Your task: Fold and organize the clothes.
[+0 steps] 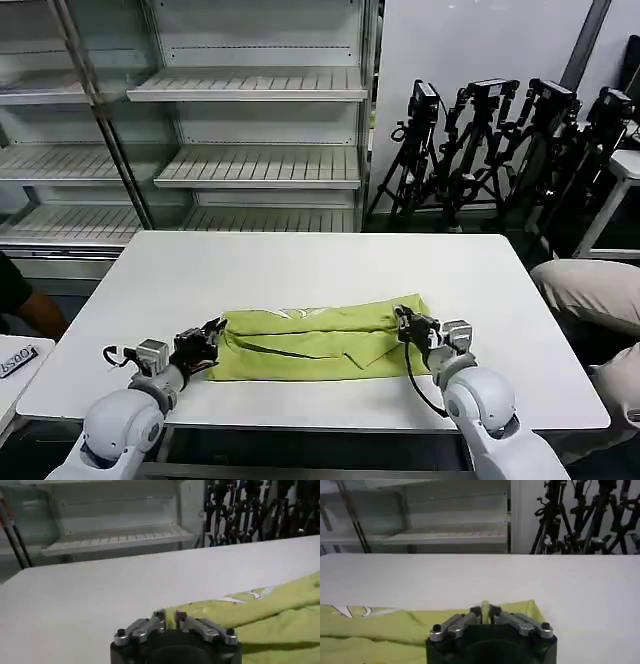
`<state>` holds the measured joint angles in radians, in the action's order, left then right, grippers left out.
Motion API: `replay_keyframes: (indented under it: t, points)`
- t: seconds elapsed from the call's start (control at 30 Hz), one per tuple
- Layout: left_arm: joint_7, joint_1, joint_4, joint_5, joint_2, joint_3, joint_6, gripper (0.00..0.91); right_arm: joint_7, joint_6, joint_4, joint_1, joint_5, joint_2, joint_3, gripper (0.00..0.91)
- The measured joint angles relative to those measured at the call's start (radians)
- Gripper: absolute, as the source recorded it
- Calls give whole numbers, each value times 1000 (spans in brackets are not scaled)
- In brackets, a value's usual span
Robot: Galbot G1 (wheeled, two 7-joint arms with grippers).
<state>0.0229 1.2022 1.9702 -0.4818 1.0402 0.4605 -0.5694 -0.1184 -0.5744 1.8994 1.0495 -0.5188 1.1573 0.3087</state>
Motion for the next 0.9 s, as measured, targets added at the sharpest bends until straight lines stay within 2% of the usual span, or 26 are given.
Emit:
replay_keyframes:
  t: [0.47, 0.5, 0.53, 0.9]
  points:
    - [257, -20, 13, -135, 42, -101, -6, 907, 24, 0, 85, 76, 36, -20, 60, 907]
    - [275, -23, 5, -141, 46, -111, -6, 645, 25, 0, 90, 80, 38, -20, 64, 907]
    - [289, -25, -2, -145, 50, -119, -6, 10, 26, 0, 95, 83, 40, -21, 67, 907]
    - [394, -45, -61, -140, 69, -184, -5, 10, 32, 3, 125, 117, 47, -33, 113, 907]
